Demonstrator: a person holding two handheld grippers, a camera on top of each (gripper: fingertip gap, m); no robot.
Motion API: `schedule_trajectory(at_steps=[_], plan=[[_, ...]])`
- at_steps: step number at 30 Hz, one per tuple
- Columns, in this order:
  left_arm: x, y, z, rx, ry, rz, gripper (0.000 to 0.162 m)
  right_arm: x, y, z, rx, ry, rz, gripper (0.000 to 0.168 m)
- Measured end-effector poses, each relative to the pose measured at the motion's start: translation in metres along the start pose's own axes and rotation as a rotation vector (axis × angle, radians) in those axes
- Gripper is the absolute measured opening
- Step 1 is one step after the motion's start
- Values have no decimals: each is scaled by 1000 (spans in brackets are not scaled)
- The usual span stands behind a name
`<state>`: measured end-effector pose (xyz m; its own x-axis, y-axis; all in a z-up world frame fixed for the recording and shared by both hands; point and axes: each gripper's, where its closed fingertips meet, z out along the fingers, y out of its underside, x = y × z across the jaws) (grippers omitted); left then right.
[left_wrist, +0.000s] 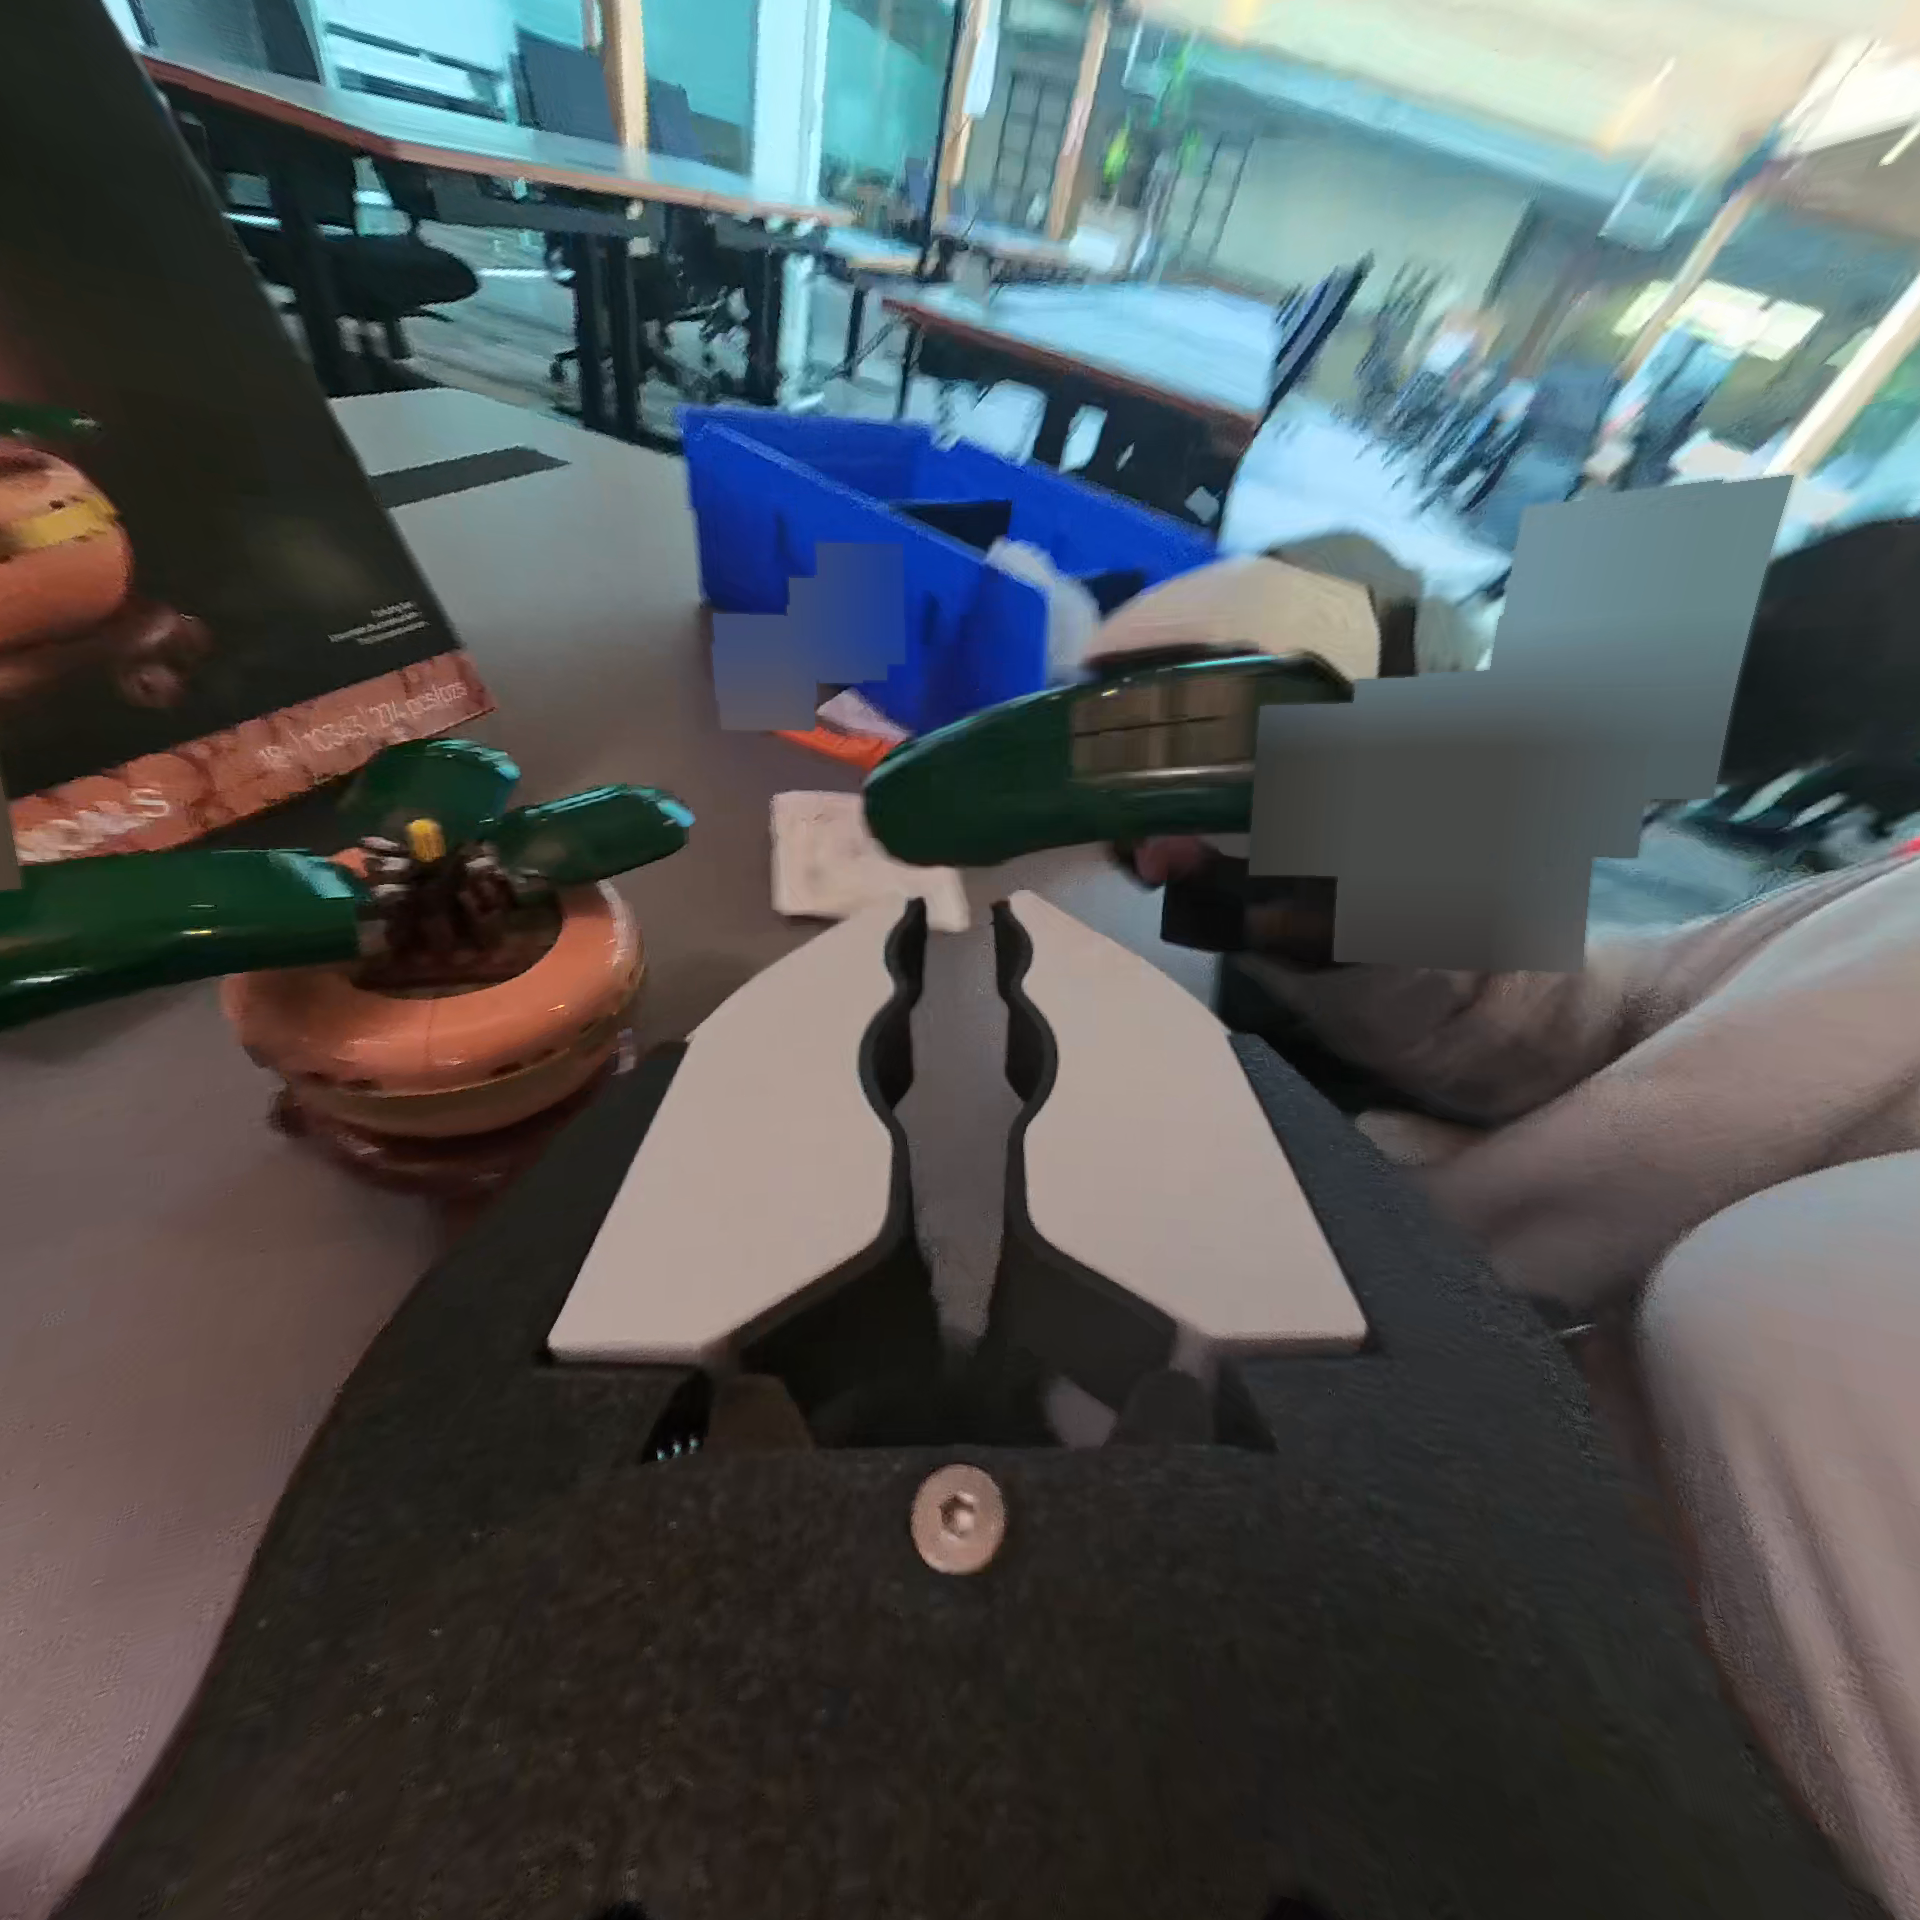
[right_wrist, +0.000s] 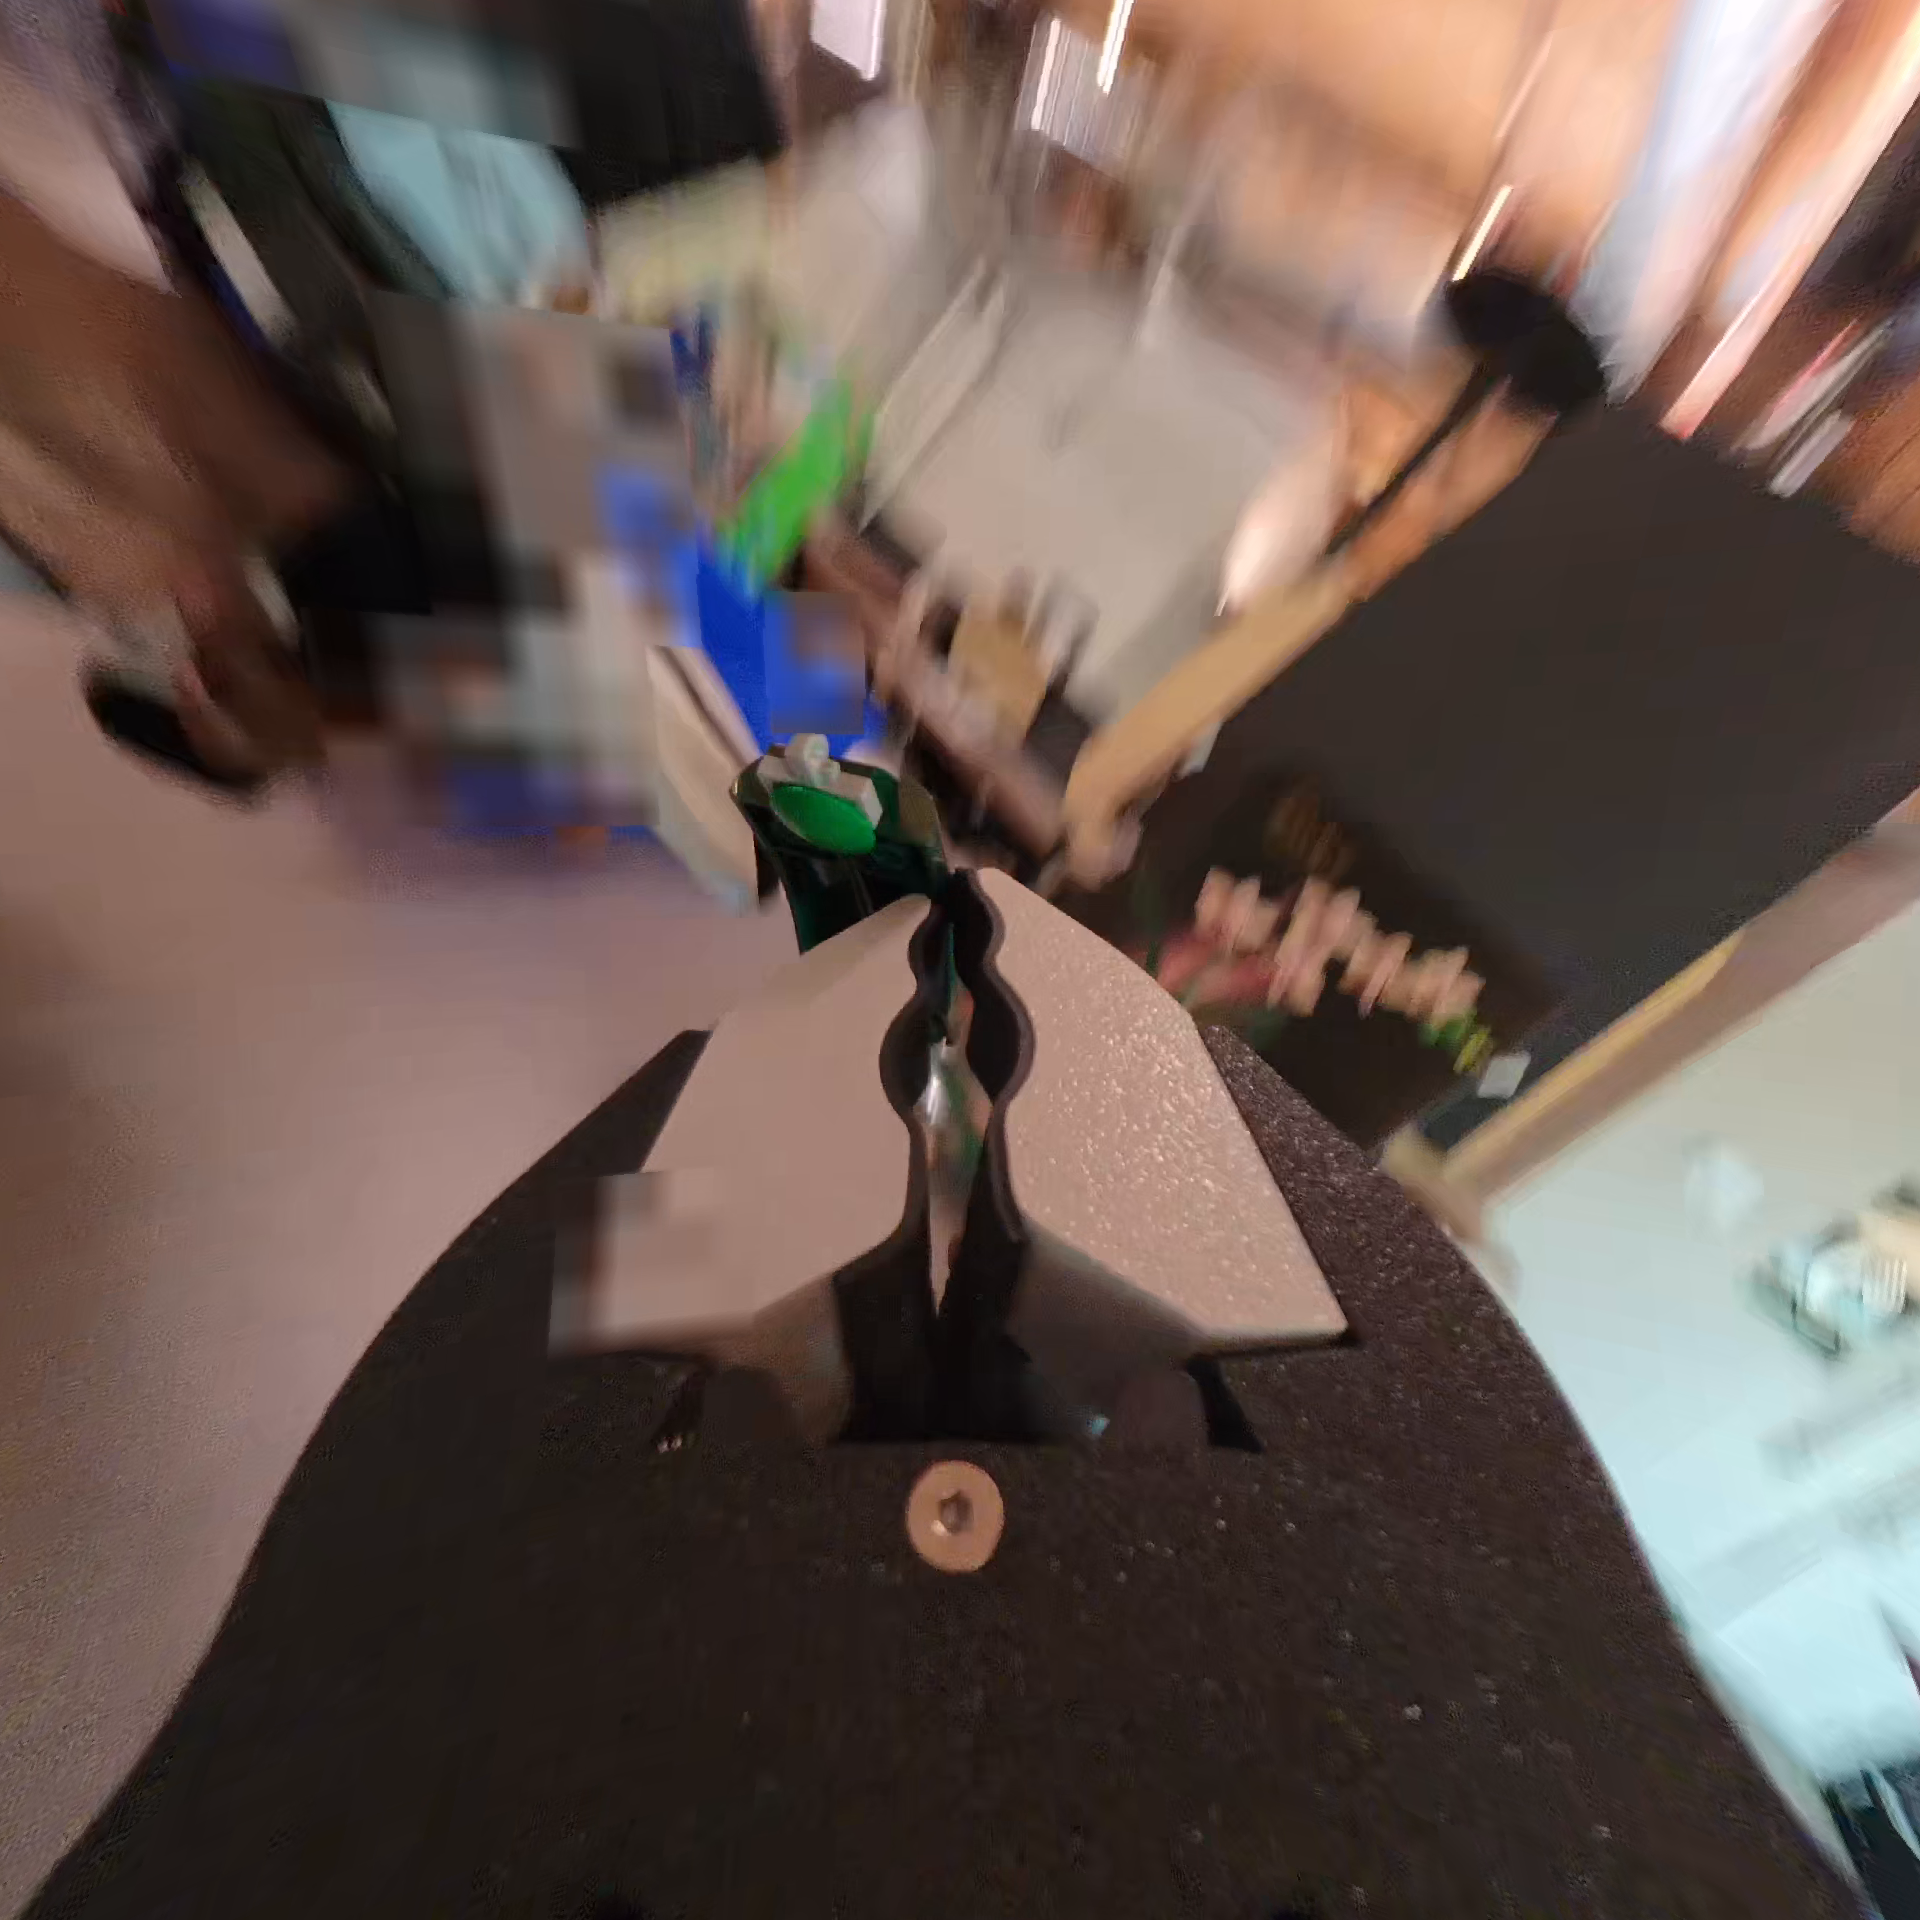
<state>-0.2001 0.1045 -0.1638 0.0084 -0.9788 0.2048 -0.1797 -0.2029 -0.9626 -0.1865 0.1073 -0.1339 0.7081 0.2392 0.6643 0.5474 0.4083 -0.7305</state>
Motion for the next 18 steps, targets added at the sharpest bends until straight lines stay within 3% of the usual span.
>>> schedule_trajectory(at_steps=[2, 5, 8, 10, 13, 16, 18], plan=[[20, -17, -4, 118, 195, -194, 30, 2, -44, -22, 290, 69, -64, 1], [54, -41, -15, 250, 598, -546, 49, -3, -64, -32, 344, 133, -273, 1], [71, -35, -10, 237, 750, -660, 58, -6, -76, -35, 349, 160, -419, 2], [77, -38, -11, 271, 831, -725, 44, -10, -79, -35, 341, 162, -527, 1], [78, -46, -16, 353, 887, -757, 23, -15, -77, -34, 342, 129, -569, 1], [70, -46, -19, 382, 807, -681, 19, -14, -67, -31, 304, 106, -561, 5], [63, -45, -23, 383, 711, -548, 17, -15, -54, -27, 251, 28, -425, 6]])
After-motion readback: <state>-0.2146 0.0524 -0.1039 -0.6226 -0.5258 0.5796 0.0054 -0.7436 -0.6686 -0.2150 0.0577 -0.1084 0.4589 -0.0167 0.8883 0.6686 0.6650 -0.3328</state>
